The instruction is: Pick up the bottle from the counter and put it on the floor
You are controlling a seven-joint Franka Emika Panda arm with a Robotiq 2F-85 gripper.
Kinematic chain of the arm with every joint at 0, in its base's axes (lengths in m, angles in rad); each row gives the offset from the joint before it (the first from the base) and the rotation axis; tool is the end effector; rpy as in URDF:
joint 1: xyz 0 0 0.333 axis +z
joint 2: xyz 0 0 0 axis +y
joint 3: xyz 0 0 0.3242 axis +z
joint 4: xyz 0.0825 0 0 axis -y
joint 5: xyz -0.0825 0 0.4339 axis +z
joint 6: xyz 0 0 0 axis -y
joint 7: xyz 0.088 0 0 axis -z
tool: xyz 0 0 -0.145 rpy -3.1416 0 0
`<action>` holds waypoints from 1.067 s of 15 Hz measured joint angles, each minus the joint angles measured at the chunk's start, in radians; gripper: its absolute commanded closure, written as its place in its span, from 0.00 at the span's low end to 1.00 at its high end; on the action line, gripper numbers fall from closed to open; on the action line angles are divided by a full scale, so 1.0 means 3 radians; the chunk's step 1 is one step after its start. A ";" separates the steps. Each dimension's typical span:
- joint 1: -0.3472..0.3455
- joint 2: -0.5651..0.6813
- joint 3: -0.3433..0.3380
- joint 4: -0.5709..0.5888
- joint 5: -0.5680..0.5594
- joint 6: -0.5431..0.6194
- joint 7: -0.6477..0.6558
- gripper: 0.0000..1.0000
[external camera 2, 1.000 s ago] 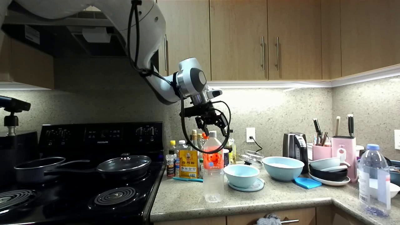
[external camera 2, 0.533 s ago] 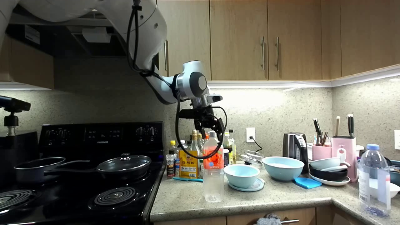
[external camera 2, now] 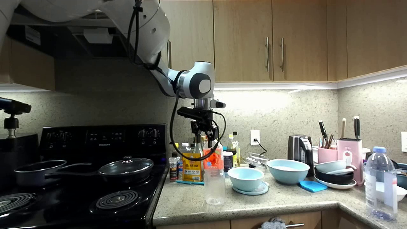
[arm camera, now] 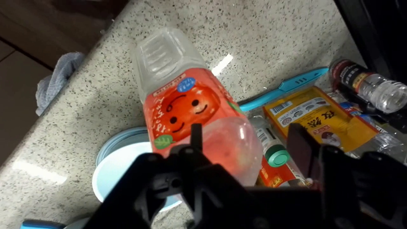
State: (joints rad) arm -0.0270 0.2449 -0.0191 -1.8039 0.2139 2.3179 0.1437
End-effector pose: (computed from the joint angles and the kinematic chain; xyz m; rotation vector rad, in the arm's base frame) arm 0.7055 -0.0220 0.3857 -2.8975 0.4572 -0.3838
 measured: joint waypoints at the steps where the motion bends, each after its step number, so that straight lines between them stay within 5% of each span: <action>1: -0.0004 0.0000 -0.0002 0.0019 0.0007 -0.0041 -0.0007 0.33; 5: -0.0009 0.0000 -0.0011 0.0048 0.0007 -0.0092 -0.0007 0.11; 14: -0.0009 0.0000 -0.0011 0.0048 0.0007 -0.0096 -0.0007 0.11; 16: -0.0009 0.0000 -0.0011 0.0048 0.0007 -0.0096 -0.0007 0.02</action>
State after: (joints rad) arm -0.0296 0.2449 -0.0225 -1.7895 0.2161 2.2891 0.1416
